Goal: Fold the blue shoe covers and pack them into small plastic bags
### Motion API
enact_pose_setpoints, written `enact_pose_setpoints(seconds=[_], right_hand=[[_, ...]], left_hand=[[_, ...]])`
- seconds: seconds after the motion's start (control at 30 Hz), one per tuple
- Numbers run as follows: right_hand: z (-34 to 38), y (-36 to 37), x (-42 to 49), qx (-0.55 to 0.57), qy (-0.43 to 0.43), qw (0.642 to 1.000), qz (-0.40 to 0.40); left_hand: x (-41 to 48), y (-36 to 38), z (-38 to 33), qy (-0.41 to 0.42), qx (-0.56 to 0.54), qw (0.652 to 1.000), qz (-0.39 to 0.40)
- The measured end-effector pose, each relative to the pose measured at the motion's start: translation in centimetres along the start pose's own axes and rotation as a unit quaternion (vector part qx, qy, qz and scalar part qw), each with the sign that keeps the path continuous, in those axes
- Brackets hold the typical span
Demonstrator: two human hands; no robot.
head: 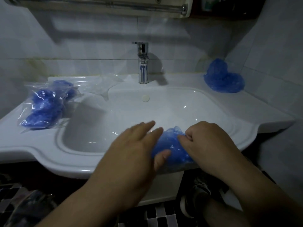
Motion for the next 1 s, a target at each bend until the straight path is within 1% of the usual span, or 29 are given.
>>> enact_pose_setpoints(seconds=[0.03, 0.07, 0.17, 0.2, 0.23, 0.27, 0.3, 0.33, 0.37, 0.4, 0.43, 0.47, 0.5, 0.53, 0.63, 0.67, 0.73, 0.93, 1.0], right_hand=[[-0.1, 0.0, 0.2, -0.005, 0.002, 1.0, 0.0], [-0.3, -0.1, 0.3, -0.007, 0.004, 1.0, 0.001], [-1.0, -0.9, 0.2, -0.021, 0.018, 0.999, -0.018], [-1.2, -1.5, 0.0, -0.042, 0.022, 0.998, -0.045], [-1.2, -2.1, -0.3, -0.052, 0.013, 0.994, -0.09], [-0.8, -2.6, -0.7, -0.039, -0.016, 0.989, -0.142], [0.1, -2.9, -1.2, 0.002, -0.075, 0.981, -0.176], [1.5, -2.8, -1.6, 0.042, -0.153, 0.974, -0.16], [3.0, -2.2, -2.2, 0.073, -0.231, 0.965, -0.102], [4.3, -1.2, -2.8, 0.091, -0.289, 0.953, -0.023], [5.1, -0.1, -3.2, 0.097, -0.307, 0.945, 0.056], [5.2, 0.9, -3.3, 0.097, -0.29, 0.945, 0.113], [5.0, 1.5, -3.3, 0.09, -0.259, 0.951, 0.143], [4.6, 1.8, -3.1, 0.077, -0.23, 0.959, 0.149], [3.4, 1.6, -2.4, 0.001, -0.19, 0.976, 0.107], [2.9, 1.6, -2.2, -0.031, -0.177, 0.978, 0.103], [1.6, 1.4, -1.9, -0.066, -0.15, 0.98, 0.108], [-0.5, 1.1, -1.3, -0.059, -0.137, 0.981, 0.124], [-0.6, 1.0, -1.5, -0.043, -0.135, 0.978, 0.15]], left_hand=[[-0.1, 0.9, 0.0, 0.003, 0.026, 0.999, 0.037], [-0.2, 1.5, 0.3, 0.005, 0.046, 0.997, 0.055], [-0.3, 2.0, 0.5, 0.032, 0.072, 0.995, 0.055], [-0.4, 1.9, 0.2, 0.052, 0.085, 0.994, 0.049], [-0.4, 1.7, -0.1, 0.068, 0.093, 0.993, 0.037], [-0.4, 1.6, -0.2, 0.075, 0.093, 0.992, 0.028], [-0.4, 1.6, -0.2, 0.07, 0.088, 0.993, 0.032], [-0.2, 1.5, -0.4, 0.067, 0.079, 0.994, 0.036], [-0.1, 2.1, -0.1, 0.066, 0.08, 0.993, 0.05], [-0.1, 2.6, 0.3, 0.058, 0.076, 0.994, 0.051], [-0.1, 2.9, 0.6, 0.043, 0.061, 0.996, 0.044], [-0.1, 3.1, 1.0, 0.029, 0.049, 0.998, 0.04], [-0.1, 3.4, 1.4, 0.024, 0.043, 0.998, 0.048], [-0.1, 3.5, 1.4, 0.034, 0.048, 0.997, 0.059], [-0.5, 2.8, 0.7, 0.055, 0.09, 0.99, 0.093], [-0.5, 2.5, 0.6, 0.067, 0.107, 0.989, 0.071], [-0.6, 2.4, 0.5, 0.065, 0.116, 0.99, 0.051], [-0.7, 2.7, 0.6, 0.064, 0.105, 0.992, 0.033], [-0.7, 2.8, 0.7, 0.052, 0.092, 0.994, 0.034]])
Point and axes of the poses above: each hand's wrist, its own x-axis towards the middle knuckle, its own y-axis out of the palm, z = x × y, the point moved 3 cm from there along x, towards the middle knuckle
